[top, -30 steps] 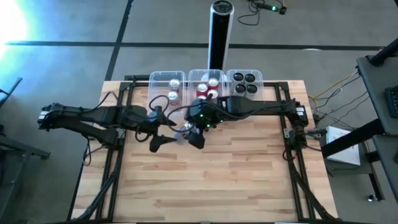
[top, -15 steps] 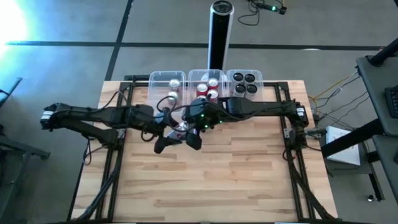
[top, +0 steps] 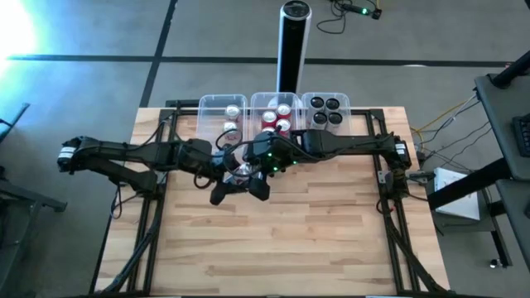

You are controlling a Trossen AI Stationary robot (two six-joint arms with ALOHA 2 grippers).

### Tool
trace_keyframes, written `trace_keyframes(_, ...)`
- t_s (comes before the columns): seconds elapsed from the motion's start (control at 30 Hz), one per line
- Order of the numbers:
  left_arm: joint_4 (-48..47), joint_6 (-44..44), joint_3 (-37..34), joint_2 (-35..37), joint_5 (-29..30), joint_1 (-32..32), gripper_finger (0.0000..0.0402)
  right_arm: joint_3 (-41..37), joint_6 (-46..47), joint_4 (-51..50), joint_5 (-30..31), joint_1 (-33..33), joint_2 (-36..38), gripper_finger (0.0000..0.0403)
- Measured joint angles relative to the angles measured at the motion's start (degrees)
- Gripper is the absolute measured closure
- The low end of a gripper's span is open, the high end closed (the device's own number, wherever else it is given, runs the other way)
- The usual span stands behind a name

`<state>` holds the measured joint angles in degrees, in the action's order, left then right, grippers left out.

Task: Sort soda cans
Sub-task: Put the right white soda can into the left transparent bin

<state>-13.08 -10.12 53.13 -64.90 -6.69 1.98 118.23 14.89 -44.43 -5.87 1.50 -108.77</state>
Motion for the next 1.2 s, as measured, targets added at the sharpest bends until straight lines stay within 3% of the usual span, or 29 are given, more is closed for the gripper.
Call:
trace_keyframes(0.13, -0.8, 1.31, 0.0, 2.01, 1.64, 0.05, 0.0121, 4.01, -0.67, -1.58, 1.48, -0.14, 0.33, 0.0047)
trace_keyframes(0.33, 0.88, 2.53, 0.72, 10.71, 8.98, -0.39, 0.0121, 14.65, -5.71, -6.92, 10.49, -0.13, 0.74, 0.0043)
trace_keyframes(0.53, 11.81, 2.11, 0.45, 19.52, 14.75, -0.7, 0.0121, 16.24, -11.98, 0.93, 15.45, -0.15, 0.53, 0.0042)
trace_keyframes(0.7, 23.87, 2.14, 0.41, 22.37, 16.77, -0.74, 0.0121, 15.48, -16.99, 18.6, 15.18, -0.13, -3.41, 0.0042)
trace_keyframes(0.8, 24.92, 2.91, 0.41, 22.4, 14.95, -0.74, 0.0121, 15.71, -14.7, 25.2, 9.67, -0.37, -6.17, 0.0042)
trace_keyframes(0.97, 24.04, 3.16, -0.05, 21.42, 12.36, -0.66, 0.0121, 16.57, -4.83, 25.93, 6.46, -1.29, -8.18, 0.0042)
trace_keyframes(1.2, 23.85, 3.2, 0.0, 18.46, 11.2, -0.68, 0.0121, 16.62, -0.36, 24.09, 3.24, -1.61, -8.37, 0.0047)
